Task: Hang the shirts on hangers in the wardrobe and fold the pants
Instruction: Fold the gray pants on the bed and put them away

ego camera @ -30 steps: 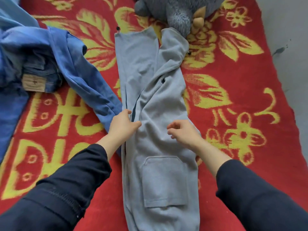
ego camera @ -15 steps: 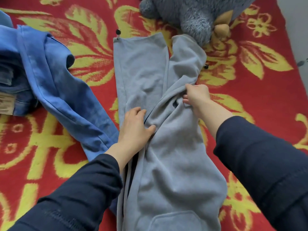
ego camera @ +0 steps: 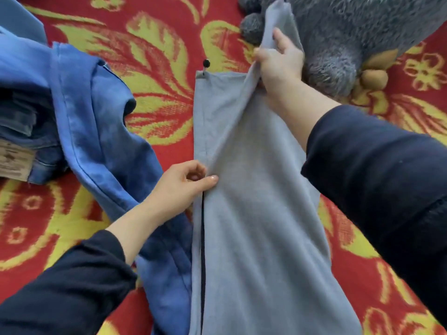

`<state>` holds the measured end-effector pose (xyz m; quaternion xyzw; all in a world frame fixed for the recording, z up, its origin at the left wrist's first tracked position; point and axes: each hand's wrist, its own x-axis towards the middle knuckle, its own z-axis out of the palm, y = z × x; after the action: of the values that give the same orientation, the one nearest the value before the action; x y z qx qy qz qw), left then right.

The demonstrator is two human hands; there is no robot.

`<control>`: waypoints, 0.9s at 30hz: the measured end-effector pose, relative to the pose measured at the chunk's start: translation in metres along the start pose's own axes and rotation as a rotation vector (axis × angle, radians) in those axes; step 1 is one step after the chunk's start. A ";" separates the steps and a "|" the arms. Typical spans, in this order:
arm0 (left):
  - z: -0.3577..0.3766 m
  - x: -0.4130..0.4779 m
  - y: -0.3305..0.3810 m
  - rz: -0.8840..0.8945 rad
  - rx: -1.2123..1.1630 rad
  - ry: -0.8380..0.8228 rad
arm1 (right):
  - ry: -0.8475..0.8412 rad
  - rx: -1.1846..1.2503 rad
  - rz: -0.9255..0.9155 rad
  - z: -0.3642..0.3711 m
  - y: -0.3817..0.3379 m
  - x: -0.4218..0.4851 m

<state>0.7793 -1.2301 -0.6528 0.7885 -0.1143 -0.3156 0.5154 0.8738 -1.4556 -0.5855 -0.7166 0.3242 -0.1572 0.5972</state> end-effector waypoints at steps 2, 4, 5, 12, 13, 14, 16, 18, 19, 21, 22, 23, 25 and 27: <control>-0.005 -0.006 -0.015 -0.038 0.035 0.031 | -0.326 -0.153 0.049 0.016 0.015 -0.011; -0.006 -0.009 -0.026 -0.054 0.058 0.049 | -0.501 -0.446 0.084 0.019 0.040 -0.023; -0.005 -0.008 -0.029 -0.055 0.048 0.053 | -0.513 -0.591 0.050 0.017 0.052 -0.030; 0.000 -0.007 -0.019 -0.033 -0.024 -0.048 | -0.424 -0.827 -0.215 -0.044 0.101 -0.088; -0.001 -0.008 -0.017 -0.064 -0.076 -0.050 | -0.447 -0.863 -0.211 -0.055 0.105 -0.099; 0.000 -0.009 -0.015 -0.110 -0.134 -0.024 | -0.472 -0.900 -0.188 -0.066 0.107 -0.113; 0.007 -0.015 -0.008 -0.217 -0.239 0.073 | -0.494 -0.931 -0.123 -0.085 0.110 -0.143; 0.020 -0.030 -0.002 -0.285 -0.300 0.119 | -0.496 -0.925 -0.083 -0.098 0.109 -0.176; 0.029 -0.043 0.000 -0.285 -0.265 0.122 | -0.497 -0.928 -0.080 -0.103 0.109 -0.192; 0.048 -0.077 0.000 -0.243 -0.026 0.142 | -0.498 -0.957 -0.076 -0.115 0.108 -0.227; 0.059 -0.098 -0.002 -0.197 0.114 0.158 | -0.496 -0.979 -0.082 -0.123 0.109 -0.245; 0.070 -0.121 -0.006 -0.140 0.233 0.175 | -0.494 -1.004 -0.092 -0.130 0.111 -0.263; 0.090 -0.169 -0.017 -0.041 0.399 0.186 | -0.491 -1.065 -0.113 -0.147 0.119 -0.303; 0.107 -0.215 -0.032 -0.002 0.487 0.198 | -0.497 -1.100 -0.116 -0.162 0.131 -0.344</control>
<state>0.5422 -1.1858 -0.6284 0.9163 -0.1352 -0.2008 0.3190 0.4839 -1.3635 -0.6168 -0.9519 0.1692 0.1734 0.1877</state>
